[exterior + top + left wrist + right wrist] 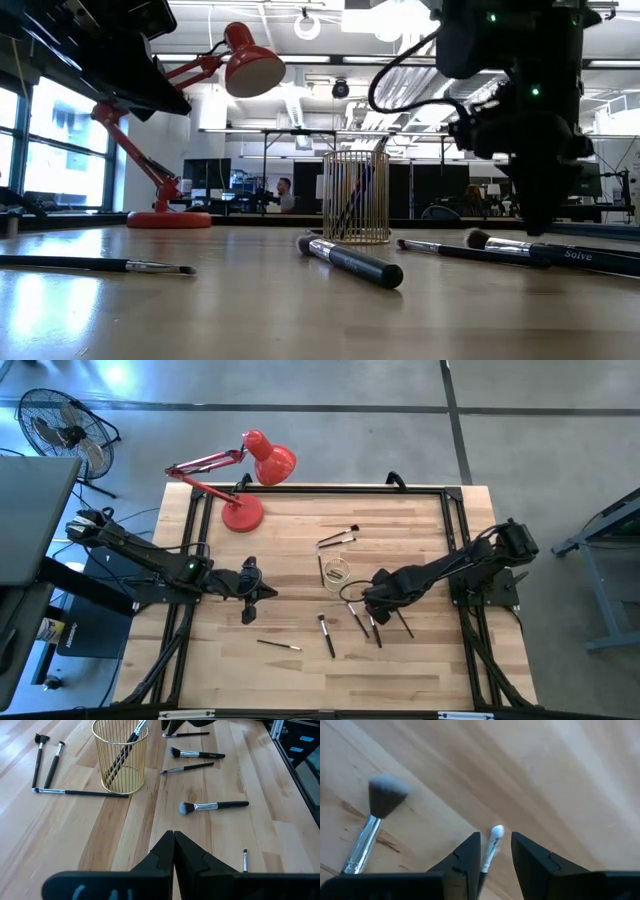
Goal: Put items in baskets/containers
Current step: Put the eyeshadow brush into the wire organizer
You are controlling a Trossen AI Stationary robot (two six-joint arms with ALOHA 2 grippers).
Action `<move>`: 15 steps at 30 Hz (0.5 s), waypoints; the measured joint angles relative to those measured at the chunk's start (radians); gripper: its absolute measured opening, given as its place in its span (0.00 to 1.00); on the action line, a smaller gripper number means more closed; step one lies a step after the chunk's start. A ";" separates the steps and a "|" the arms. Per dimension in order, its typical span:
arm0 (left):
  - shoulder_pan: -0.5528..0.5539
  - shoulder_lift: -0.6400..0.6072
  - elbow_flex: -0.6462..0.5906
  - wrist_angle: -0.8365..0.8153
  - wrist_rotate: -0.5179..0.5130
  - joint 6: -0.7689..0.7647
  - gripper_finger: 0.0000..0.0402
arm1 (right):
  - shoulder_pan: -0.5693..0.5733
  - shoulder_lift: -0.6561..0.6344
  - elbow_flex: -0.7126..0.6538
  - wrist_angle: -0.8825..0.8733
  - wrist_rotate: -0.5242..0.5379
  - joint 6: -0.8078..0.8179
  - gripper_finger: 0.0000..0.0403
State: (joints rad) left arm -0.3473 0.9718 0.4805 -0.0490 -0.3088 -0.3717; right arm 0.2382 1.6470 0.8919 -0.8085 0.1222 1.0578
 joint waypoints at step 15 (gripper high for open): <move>0.000 0.000 0.001 0.004 -0.008 0.000 0.00 | 0.002 -0.028 -0.113 0.149 0.047 0.007 0.25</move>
State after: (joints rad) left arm -0.3473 0.9714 0.4816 -0.0447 -0.3172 -0.3717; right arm 0.2399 1.6188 0.7792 -0.6599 0.1696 1.0643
